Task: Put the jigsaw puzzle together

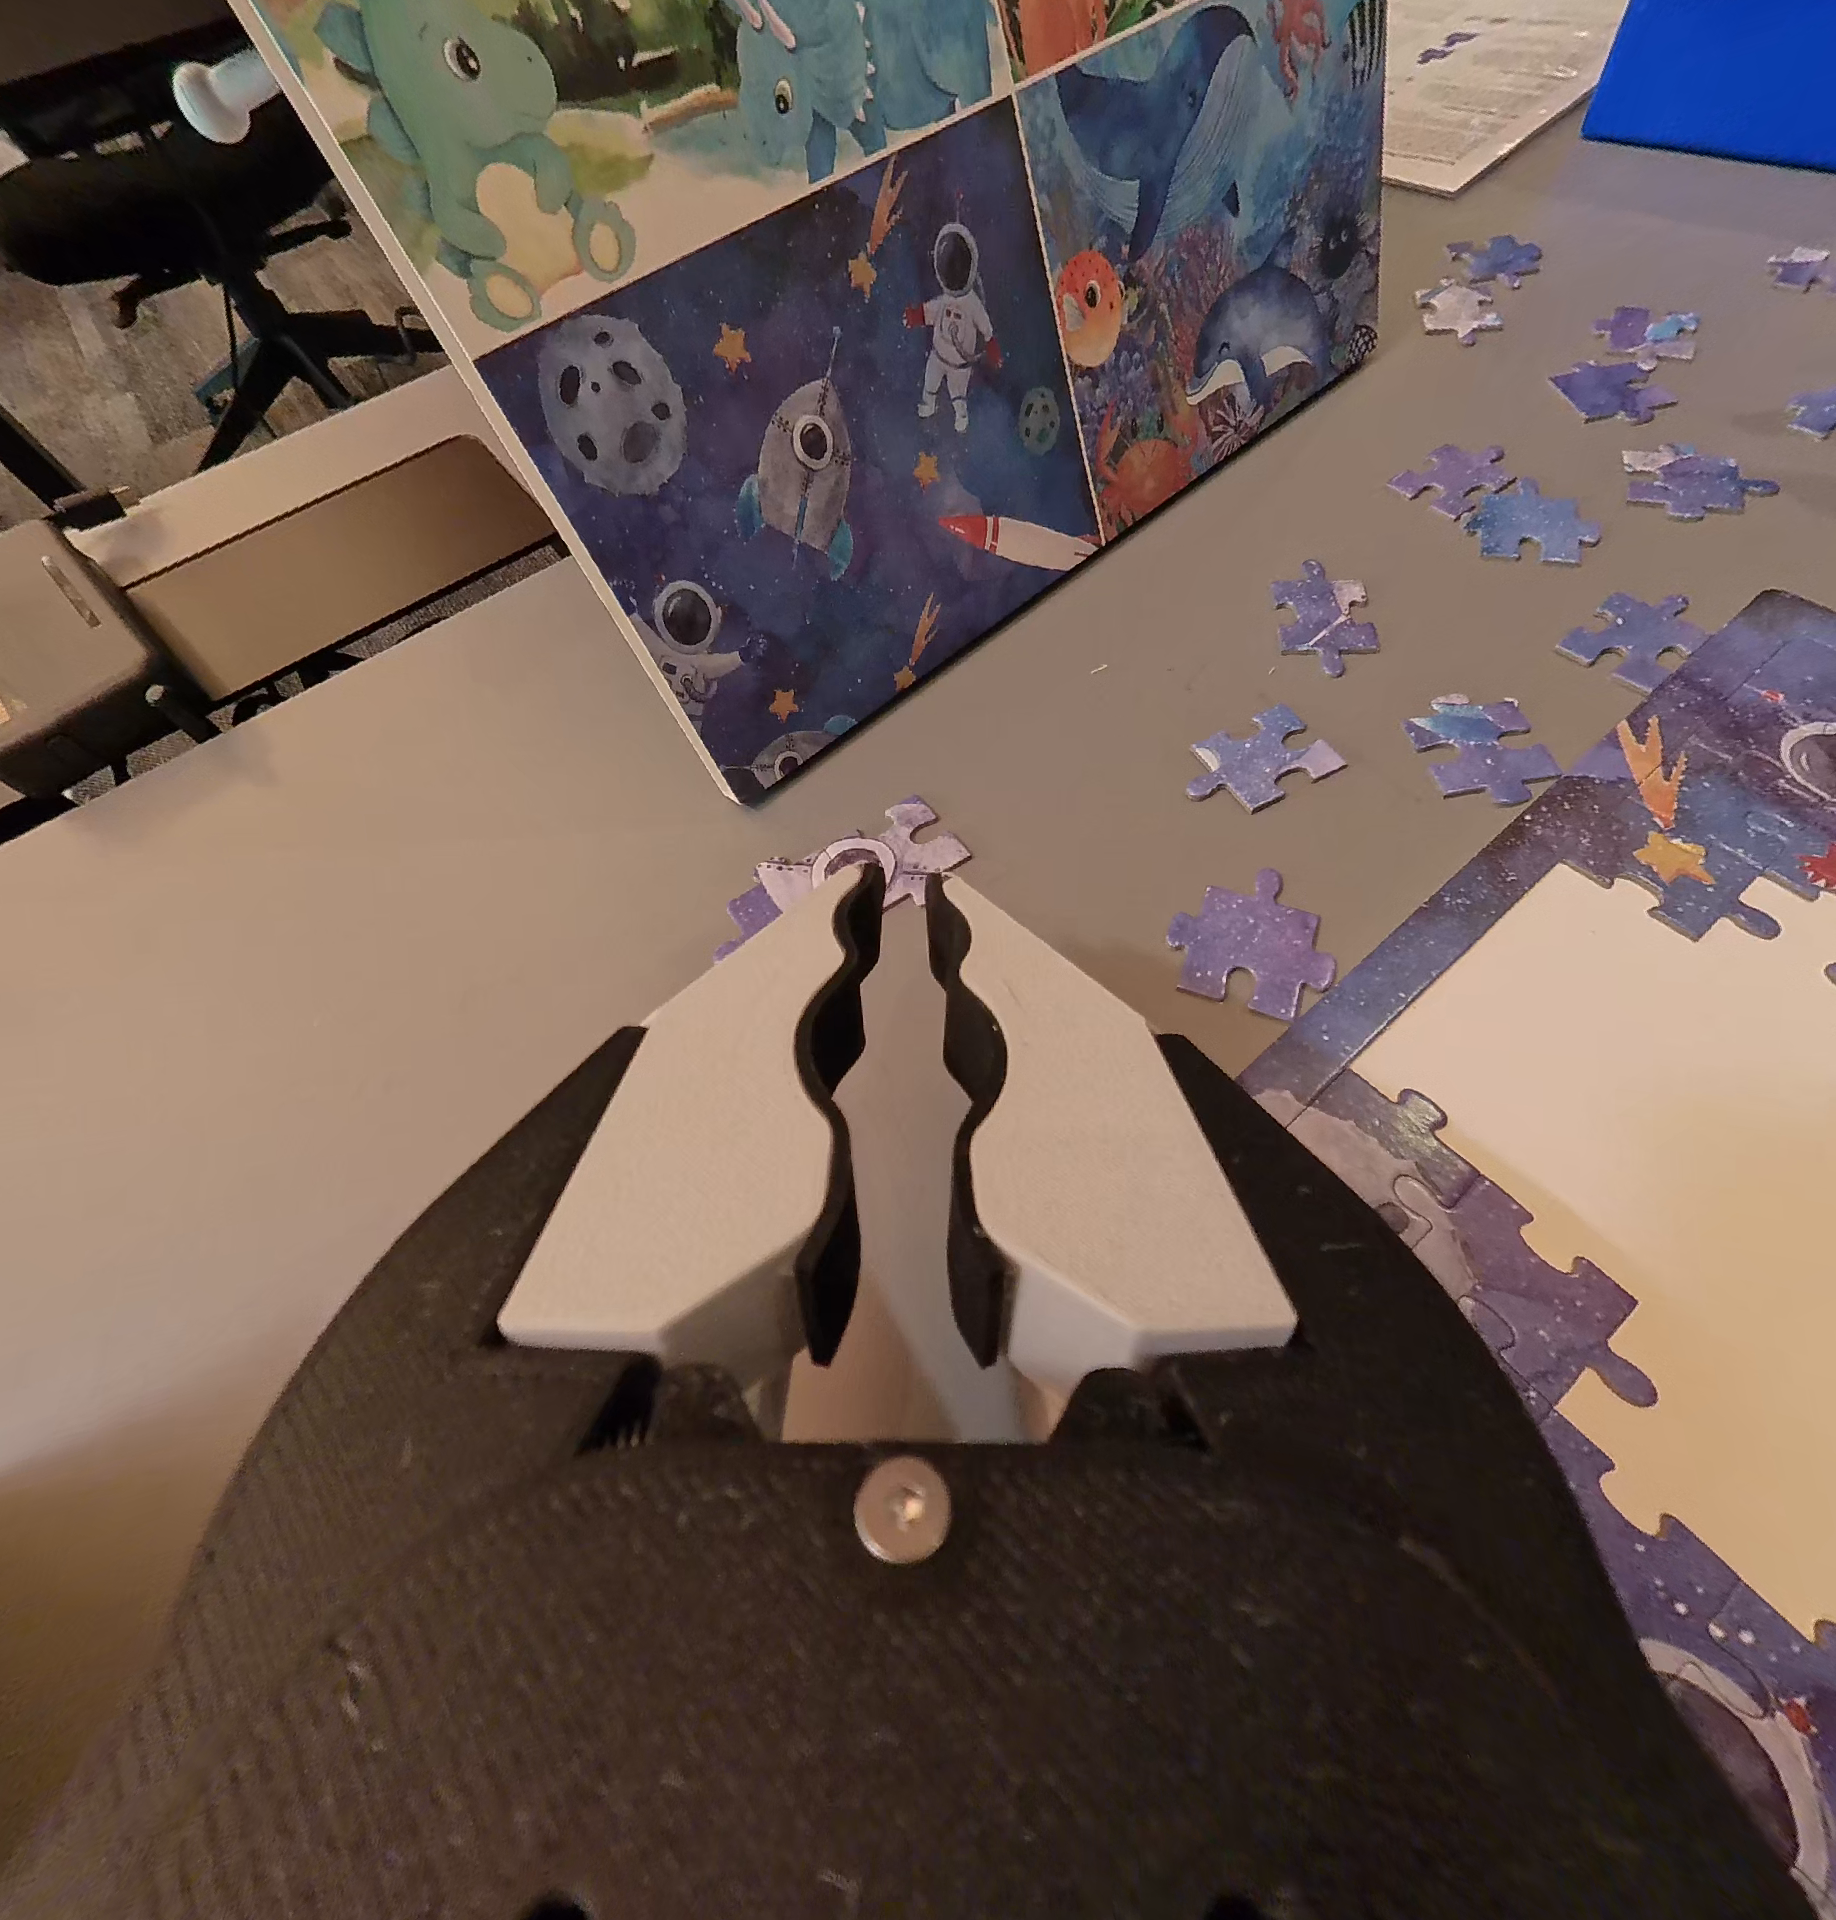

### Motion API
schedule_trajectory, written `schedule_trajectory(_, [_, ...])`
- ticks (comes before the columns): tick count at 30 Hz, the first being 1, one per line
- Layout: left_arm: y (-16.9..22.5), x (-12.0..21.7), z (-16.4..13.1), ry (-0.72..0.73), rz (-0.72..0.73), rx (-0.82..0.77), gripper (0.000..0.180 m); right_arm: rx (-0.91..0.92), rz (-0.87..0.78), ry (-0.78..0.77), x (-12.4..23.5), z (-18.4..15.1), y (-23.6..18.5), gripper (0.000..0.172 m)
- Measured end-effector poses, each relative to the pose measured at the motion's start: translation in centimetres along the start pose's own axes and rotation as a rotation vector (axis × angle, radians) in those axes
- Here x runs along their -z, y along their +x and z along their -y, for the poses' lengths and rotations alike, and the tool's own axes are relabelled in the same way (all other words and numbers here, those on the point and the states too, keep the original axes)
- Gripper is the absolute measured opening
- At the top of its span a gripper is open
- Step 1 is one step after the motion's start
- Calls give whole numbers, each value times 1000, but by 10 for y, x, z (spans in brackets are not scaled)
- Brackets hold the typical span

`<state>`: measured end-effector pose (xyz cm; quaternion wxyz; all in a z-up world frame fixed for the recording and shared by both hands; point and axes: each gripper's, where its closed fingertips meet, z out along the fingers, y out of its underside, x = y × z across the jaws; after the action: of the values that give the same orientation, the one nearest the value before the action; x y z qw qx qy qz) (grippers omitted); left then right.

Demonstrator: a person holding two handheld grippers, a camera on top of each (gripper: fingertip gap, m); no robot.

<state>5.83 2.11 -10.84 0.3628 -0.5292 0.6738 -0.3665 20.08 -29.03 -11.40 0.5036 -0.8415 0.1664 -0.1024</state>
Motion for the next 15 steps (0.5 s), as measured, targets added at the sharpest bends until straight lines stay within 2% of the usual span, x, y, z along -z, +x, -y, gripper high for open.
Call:
schedule_trajectory(5, [1,2,3,9,4,-10,6,-13,31,-63,-10,-6,-16,17])
schedule_trajectory(8, [1,3,5,12,10,-19,6,11,-13,-124,-13,-14,-13,17])
schedule_trajectory(11, [1,4,7,15,16,-31,6,-2,-66,-168,-11,-22,-2,28])
schedule_trajectory(15, [2,5,8,17,23,-44,6,-77,-46,-242,-11,-38,0,45])
